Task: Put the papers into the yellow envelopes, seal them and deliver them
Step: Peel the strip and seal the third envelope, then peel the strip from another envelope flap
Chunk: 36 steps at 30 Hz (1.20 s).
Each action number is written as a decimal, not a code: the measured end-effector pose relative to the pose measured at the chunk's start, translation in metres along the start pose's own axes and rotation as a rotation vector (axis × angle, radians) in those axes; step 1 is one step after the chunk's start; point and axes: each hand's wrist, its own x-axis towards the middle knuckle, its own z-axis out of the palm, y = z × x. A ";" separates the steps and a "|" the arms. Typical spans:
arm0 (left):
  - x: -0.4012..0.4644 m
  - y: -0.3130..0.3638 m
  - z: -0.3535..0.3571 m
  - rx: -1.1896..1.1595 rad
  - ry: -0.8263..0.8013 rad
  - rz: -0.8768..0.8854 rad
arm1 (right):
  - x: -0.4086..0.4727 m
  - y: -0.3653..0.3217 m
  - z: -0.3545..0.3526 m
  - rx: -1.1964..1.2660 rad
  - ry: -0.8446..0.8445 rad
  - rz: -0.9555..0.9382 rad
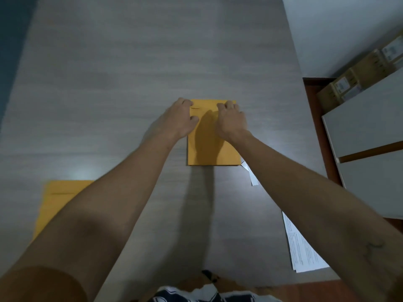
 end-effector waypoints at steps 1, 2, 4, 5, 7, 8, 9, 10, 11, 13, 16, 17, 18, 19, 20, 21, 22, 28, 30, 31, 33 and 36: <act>-0.009 -0.002 -0.005 0.005 0.015 -0.009 | -0.006 -0.006 -0.001 0.006 0.010 -0.019; -0.021 -0.006 -0.009 0.010 0.031 -0.016 | -0.014 -0.013 -0.002 0.013 0.029 -0.047; -0.043 -0.017 -0.017 0.020 0.058 -0.053 | -0.029 -0.029 -0.001 0.023 0.067 -0.114; -0.055 -0.025 -0.021 0.026 0.072 -0.078 | -0.038 -0.039 0.000 0.022 0.075 -0.148; -0.082 -0.042 -0.029 0.028 0.091 -0.123 | -0.056 -0.062 0.006 0.011 0.065 -0.204; -0.093 -0.051 -0.031 0.025 0.094 -0.147 | -0.063 -0.072 0.009 0.015 0.060 -0.223; -0.107 -0.062 -0.034 0.022 0.101 -0.178 | -0.071 -0.084 0.014 0.019 0.056 -0.249; -0.122 -0.073 -0.037 0.021 0.110 -0.212 | -0.079 -0.097 0.019 0.018 0.050 -0.276; -0.137 -0.085 -0.040 0.022 0.119 -0.244 | -0.086 -0.111 0.024 0.016 0.040 -0.304; -0.170 -0.111 -0.047 0.034 0.140 -0.306 | -0.102 -0.140 0.035 0.024 0.027 -0.361; -0.220 -0.150 -0.050 0.032 0.149 -0.409 | -0.128 -0.182 0.050 0.051 -0.008 -0.443; -0.236 -0.164 -0.050 0.026 0.153 -0.443 | -0.138 -0.196 0.055 0.055 -0.024 -0.473; -0.252 -0.177 -0.048 0.021 0.157 -0.474 | -0.147 -0.209 0.061 0.049 -0.036 -0.507; -0.267 -0.189 -0.046 0.019 0.153 -0.506 | -0.156 -0.221 0.068 0.035 -0.043 -0.538; -0.280 -0.200 -0.043 0.024 0.144 -0.540 | -0.164 -0.232 0.074 0.021 -0.051 -0.570; -0.294 -0.211 -0.040 0.034 0.129 -0.571 | -0.172 -0.243 0.080 0.008 -0.064 -0.601; -0.305 -0.220 -0.037 0.047 0.112 -0.595 | -0.178 -0.251 0.086 -0.010 -0.083 -0.632; -0.346 -0.250 -0.017 0.111 0.015 -0.568 | -0.209 -0.267 0.122 -0.266 -0.236 -0.717; -0.346 -0.247 -0.009 0.123 0.063 -0.532 | -0.216 -0.257 0.128 -0.266 -0.196 -0.709; -0.345 -0.242 -0.006 0.127 0.089 -0.512 | -0.218 -0.250 0.130 -0.255 -0.171 -0.697; -0.338 -0.229 0.003 0.137 0.129 -0.462 | -0.222 -0.231 0.130 -0.228 -0.134 -0.654; -0.323 -0.201 0.014 0.114 0.138 -0.380 | -0.229 -0.195 0.131 -0.180 -0.114 -0.561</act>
